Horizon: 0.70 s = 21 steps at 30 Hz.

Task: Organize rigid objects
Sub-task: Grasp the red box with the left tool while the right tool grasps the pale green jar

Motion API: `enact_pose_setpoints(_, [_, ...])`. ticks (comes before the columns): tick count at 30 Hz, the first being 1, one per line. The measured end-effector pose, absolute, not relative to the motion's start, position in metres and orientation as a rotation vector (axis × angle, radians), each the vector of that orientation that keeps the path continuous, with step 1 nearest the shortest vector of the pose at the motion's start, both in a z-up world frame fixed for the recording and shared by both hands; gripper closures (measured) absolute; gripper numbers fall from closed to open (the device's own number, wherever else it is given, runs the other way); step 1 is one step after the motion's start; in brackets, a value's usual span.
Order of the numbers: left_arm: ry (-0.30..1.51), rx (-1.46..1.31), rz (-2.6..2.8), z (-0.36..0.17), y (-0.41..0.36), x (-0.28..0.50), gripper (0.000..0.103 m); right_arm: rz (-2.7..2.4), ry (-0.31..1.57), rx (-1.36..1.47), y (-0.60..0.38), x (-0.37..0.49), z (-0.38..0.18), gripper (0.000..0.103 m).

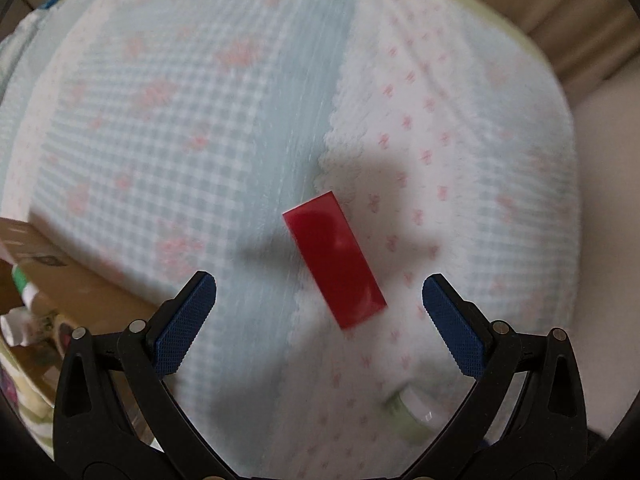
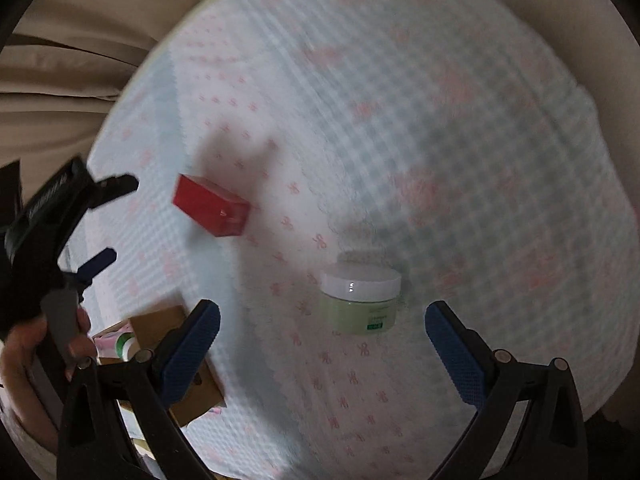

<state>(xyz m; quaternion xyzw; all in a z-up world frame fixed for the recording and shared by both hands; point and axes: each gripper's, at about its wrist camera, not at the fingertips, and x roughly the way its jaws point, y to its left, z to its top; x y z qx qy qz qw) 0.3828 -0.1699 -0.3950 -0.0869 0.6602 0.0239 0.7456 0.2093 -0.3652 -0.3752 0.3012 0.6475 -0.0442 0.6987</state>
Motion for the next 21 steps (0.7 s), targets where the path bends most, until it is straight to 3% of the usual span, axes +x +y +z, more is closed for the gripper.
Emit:
enact_pose_setpoints(6, [1.518,-0.189,0.140,-0.448,-0.171,0.401,0.003,-0.151,1.532,0.728,-0.364,0.218,-0.428,0.001])
enact_pose_setpoints(10, [1.571,-0.201,0.134,-0.474,-0.171,0.404,0.011,-0.184,1.580,0.740,-0.362,0.218,-0.454,0.001])
enact_pose_setpoints(14, [1.589,-0.193,0.138,-0.485,-0.172,0.404,0.014,-0.213,1.615,0.751,-0.358,0.217,-0.474,0.008])
enact_pose_setpoints(17, [1.588,-0.201,0.111,-0.488,-0.177,0.405,0.028,-0.223,1.619,0.747,-0.356,0.221,-0.481,0.015])
enact_pose_setpoints(19, [1.577,-0.179,0.082,-0.488,-0.185,0.407,0.044,-0.225,1.623,0.727,-0.353,0.224,-0.483,0.018])
enact_pose_setpoints(21, [1.570,-0.134,0.053,-0.486,-0.194,0.407,0.049,-0.237,1.631,0.701,-0.347,0.227,-0.482,0.020])
